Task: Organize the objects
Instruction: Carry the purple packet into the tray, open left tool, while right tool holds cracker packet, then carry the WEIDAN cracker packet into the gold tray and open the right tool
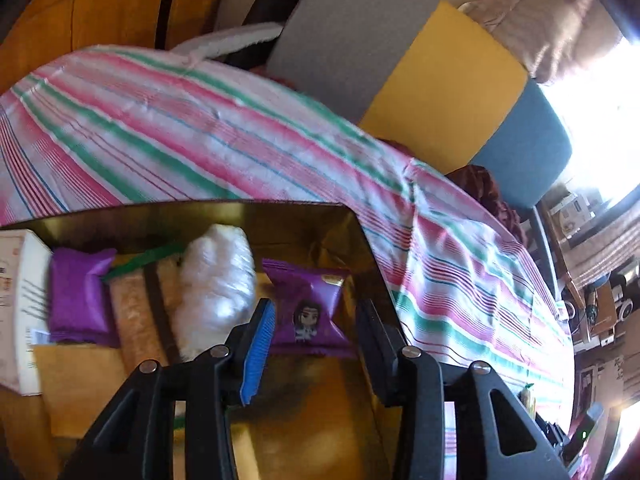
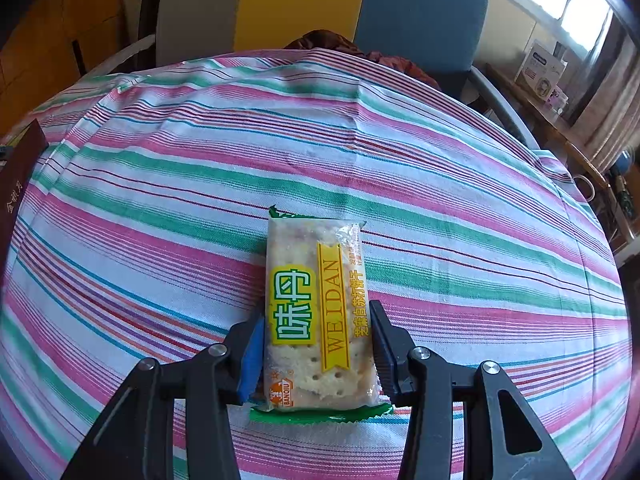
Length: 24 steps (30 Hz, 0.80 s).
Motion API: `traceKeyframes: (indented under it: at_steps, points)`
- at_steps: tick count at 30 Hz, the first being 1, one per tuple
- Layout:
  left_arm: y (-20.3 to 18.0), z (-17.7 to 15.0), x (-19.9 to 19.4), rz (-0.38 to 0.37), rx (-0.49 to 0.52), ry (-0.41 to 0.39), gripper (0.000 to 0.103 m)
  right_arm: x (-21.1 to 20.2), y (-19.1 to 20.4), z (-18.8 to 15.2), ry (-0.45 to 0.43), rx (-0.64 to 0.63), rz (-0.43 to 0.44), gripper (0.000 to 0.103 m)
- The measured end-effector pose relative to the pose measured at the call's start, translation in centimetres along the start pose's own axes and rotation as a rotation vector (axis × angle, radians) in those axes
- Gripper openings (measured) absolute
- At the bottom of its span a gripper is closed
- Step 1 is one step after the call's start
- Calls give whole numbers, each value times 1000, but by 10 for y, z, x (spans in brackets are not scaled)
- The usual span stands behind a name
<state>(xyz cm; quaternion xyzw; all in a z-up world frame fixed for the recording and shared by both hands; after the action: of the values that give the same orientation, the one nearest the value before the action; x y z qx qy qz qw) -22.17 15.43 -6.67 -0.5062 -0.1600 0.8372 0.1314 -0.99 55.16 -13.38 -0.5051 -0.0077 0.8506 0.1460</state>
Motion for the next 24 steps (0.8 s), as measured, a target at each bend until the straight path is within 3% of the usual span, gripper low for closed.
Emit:
traceKeyframes:
  at_steps: [5,14,24]
  points:
    - [-2,-18,-36,22,91,-70,43,-1,1,0,-1,-1,-2,47]
    - [2,-87,-92,106,263,-142,43,-1,2,1,-7,-14,-16,47]
    - [13,-131,-120,160,307,-188,43,-1,4,1,-17,-14,-26,47]
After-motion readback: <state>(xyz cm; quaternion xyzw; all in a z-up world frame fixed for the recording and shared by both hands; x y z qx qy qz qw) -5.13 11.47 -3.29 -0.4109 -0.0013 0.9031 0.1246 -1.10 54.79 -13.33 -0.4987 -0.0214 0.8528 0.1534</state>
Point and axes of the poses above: each gripper's, at about its wrist camera, not at the fingertips, and x roughly the way its jaws point, y to its left, z to its top, the point moved 1 cm from there along x, roughly the way its jaws point, and after that the axes turned 4 degrees about -x, right-handed, at the moved point
